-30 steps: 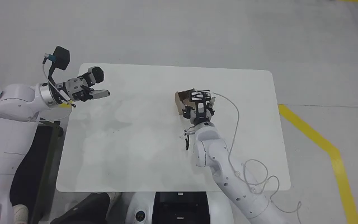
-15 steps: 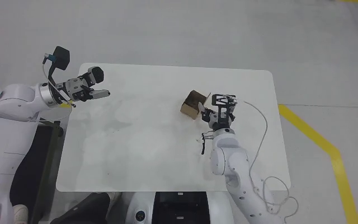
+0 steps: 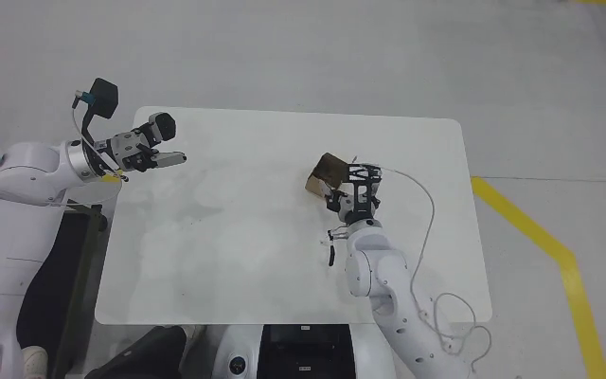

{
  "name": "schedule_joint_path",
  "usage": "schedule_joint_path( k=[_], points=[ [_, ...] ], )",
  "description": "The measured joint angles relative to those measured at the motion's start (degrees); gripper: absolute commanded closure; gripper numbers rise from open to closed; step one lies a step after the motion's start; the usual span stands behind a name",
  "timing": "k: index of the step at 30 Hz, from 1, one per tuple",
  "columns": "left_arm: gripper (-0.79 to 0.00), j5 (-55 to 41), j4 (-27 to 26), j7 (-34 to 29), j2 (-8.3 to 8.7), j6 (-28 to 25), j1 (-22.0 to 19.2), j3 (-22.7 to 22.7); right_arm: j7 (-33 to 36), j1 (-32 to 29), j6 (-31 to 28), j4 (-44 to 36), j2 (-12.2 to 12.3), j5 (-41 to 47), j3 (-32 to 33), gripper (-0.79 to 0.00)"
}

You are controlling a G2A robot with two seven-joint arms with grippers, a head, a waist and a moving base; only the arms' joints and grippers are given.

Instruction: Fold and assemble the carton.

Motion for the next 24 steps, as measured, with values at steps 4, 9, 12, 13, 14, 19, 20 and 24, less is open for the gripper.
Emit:
schedule_joint_path(
  k=[4, 9, 12, 13, 14, 19, 20, 24],
  points=[
    [-0.785, 0.0, 0.0, 0.0, 0.0, 0.0, 0.0, 0.0, -1.3, -1.32, -0.38, -0.81, 0.08, 1.62, 1.88, -0.372],
    [-0.785, 0.0, 0.0, 0.0, 0.0, 0.0, 0.0, 0.0, -1.43, -2.4, -1.13, -1.38, 0.21, 2.26, 3.7, -0.286],
    [-0.785, 0.0, 0.0, 0.0, 0.0, 0.0, 0.0, 0.0, -1.29, -3.02, -1.03, -2.17, 0.27, 1.53, 4.33, -0.28],
    [-0.785, 0.0, 0.0, 0.0, 0.0, 0.0, 0.0, 0.0, -1.21, -3.23, -0.93, -2.49, 0.29, 1.27, 4.5, -0.28],
    [-0.785, 0.0, 0.0, 0.0, 0.0, 0.0, 0.0, 0.0, -1.06, -3.51, -0.9, -2.91, 0.32, 1.02, 4.7, -0.283],
    [-0.785, 0.0, 0.0, 0.0, 0.0, 0.0, 0.0, 0.0, -0.27, -3.57, -2.68, -2.99, 0.32, 1.34, 4.98, -0.311],
    [-0.785, 0.0, 0.0, 0.0, 0.0, 0.0, 0.0, 0.0, -0.29, -3.19, -3.2, -2.45, 0.26, 1.72, 4.97, -0.314],
    [-0.785, 0.0, 0.0, 0.0, 0.0, 0.0, 0.0, 0.0, -0.74, -1.44, -4.5, 0.14, 0.04, 2.47, 4.86, -0.339]
  ],
)
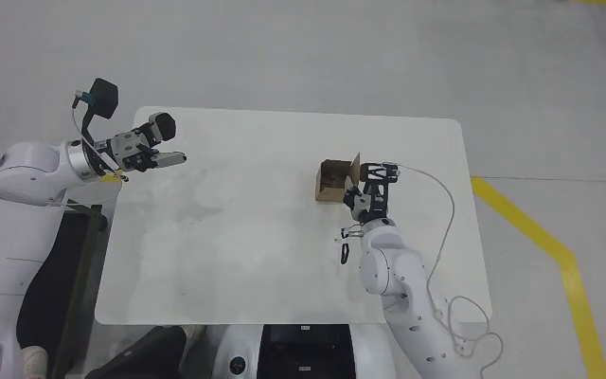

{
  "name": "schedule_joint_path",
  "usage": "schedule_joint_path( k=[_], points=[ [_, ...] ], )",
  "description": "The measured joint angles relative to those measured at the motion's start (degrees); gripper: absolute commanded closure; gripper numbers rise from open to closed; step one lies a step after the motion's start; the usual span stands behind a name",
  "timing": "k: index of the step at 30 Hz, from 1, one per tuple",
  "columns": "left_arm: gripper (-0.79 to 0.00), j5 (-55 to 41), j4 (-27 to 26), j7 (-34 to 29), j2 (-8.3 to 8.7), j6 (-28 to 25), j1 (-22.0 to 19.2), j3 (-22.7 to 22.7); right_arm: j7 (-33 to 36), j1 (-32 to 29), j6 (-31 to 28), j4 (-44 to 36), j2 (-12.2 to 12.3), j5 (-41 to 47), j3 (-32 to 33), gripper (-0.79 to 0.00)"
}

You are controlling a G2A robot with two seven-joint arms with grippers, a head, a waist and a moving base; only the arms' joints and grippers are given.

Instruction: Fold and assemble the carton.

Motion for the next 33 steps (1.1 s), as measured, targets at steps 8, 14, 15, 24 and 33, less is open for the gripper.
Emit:
schedule_joint_path(
  k=[8, 14, 15, 24, 33],
  points=[
    [-0.785, 0.0, 0.0, 0.0, 0.0, 0.0, 0.0, 0.0, -1.51, 1.41, -1.74, 2.63, -0.22, 1.68, 0.85, -0.32],
    [-0.785, 0.0, 0.0, 0.0, 0.0, 0.0, 0.0, 0.0, -1.8, 2.59, -2.7, 4.83, -0.43, 4.42, 1.79, -0.289],
    [-0.785, 0.0, 0.0, 0.0, 0.0, 0.0, 0.0, 0.0, -1.96, 2.64, -2.88, 5.09, -0.45, 4.71, 1.88, -0.289],
    [-0.785, 0.0, 0.0, 0.0, 0.0, 0.0, 0.0, 0.0, -2.84, 3.3, -3.97, 6.89, -0.64, 6.22, 2.2, -0.142],
    [-0.785, 0.0, 0.0, 0.0, 0.0, 0.0, 0.0, 0.0, -4.4, 3.01, -7.81, 5.87, -0.83, 11.73, 3.0, 0.0]
  ],
)
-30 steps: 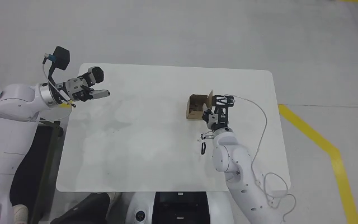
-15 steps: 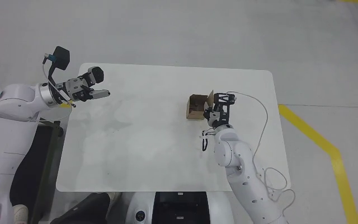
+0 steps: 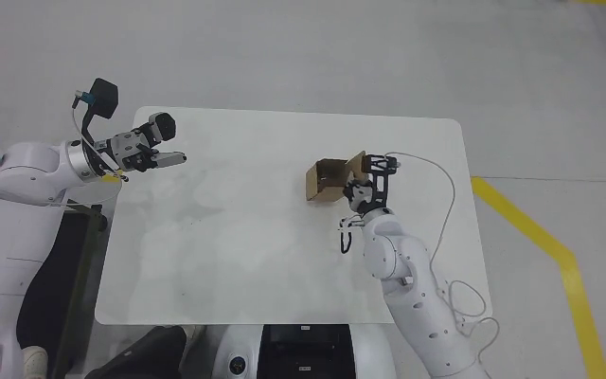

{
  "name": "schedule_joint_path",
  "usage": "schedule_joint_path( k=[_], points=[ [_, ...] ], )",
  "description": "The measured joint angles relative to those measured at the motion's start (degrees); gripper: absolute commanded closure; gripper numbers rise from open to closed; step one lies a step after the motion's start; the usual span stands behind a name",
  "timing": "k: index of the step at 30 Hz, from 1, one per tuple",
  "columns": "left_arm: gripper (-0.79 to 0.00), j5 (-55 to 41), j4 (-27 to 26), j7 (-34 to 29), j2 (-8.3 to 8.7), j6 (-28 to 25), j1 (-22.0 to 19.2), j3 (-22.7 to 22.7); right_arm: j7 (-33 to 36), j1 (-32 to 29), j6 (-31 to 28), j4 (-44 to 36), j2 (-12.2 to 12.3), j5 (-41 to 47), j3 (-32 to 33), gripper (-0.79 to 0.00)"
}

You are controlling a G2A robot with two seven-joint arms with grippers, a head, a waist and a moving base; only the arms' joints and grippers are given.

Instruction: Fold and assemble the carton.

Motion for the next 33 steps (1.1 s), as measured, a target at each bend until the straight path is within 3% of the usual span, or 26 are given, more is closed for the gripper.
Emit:
schedule_joint_path(
  k=[9, 14, 17, 22, 29, 33],
  points=[
    [-0.785, 0.0, 0.0, 0.0, 0.0, 0.0, 0.0, 0.0, -3.4, -6.07, -9.88, -8.54, 0.09, 16.14, 2.21, 0.0],
    [-0.785, 0.0, 0.0, 0.0, 0.0, 0.0, 0.0, 0.0, -2.17, -9.0, -16.15, -11.37, 0.26, 27.89, 2.73, 0.0],
    [-0.785, 0.0, 0.0, 0.0, 0.0, 0.0, 0.0, 0.0, -0.02, -9.35, -18.54, -12.09, 0.47, 29.55, 2.03, 0.0],
    [-0.785, 0.0, 0.0, 0.0, 0.0, 0.0, 0.0, 0.0, 2.98, -9.01, -22.68, -11.38, 0.54, 37.14, 0.85, 0.0],
    [-0.785, 0.0, 0.0, 0.0, 0.0, 0.0, 0.0, 0.0, 6.64, -8.54, -27.87, -7.04, 1.15, 49.95, 4.11, 0.0],
    [-0.785, 0.0, 0.0, 0.0, 0.0, 0.0, 0.0, 0.0, 7.75, -8.67, -28.59, -5.72, 1.66, 51.53, 5.9, 0.0]
  ],
)
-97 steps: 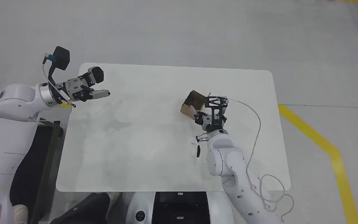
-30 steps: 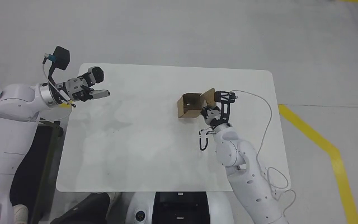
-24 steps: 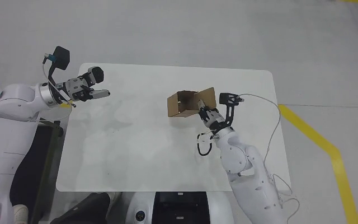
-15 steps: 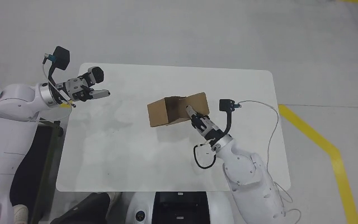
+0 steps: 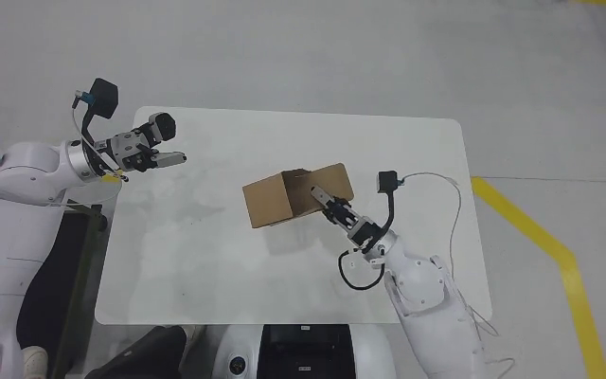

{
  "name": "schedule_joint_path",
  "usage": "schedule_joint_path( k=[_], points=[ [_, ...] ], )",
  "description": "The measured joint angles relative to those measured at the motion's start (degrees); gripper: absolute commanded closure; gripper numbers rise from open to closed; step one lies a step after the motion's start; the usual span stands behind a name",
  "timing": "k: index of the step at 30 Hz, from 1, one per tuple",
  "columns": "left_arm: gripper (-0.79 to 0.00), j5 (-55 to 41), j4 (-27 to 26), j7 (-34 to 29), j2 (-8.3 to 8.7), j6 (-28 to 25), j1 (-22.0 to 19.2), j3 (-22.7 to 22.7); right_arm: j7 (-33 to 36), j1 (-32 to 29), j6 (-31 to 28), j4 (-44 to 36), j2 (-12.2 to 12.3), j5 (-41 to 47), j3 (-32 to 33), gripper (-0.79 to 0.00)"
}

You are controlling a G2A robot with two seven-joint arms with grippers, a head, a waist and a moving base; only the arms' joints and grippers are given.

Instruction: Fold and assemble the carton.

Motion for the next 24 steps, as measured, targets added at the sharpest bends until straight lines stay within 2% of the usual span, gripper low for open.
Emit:
schedule_joint_path(
  k=[19, 24],
  points=[
    [-0.785, 0.0, 0.0, 0.0, 0.0, 0.0, 0.0, 0.0, 0.47, -0.31, 0.21, 0.06, 0.29, 1.07, 0.34, 0.0],
    [-0.785, 0.5, -0.48, 0.45, -0.05, 0.28, 0.17, 0.0, -1.99, -0.72, 0.93, 0.75, 0.16, 6.31, -0.29, 0.0]
  ],
)
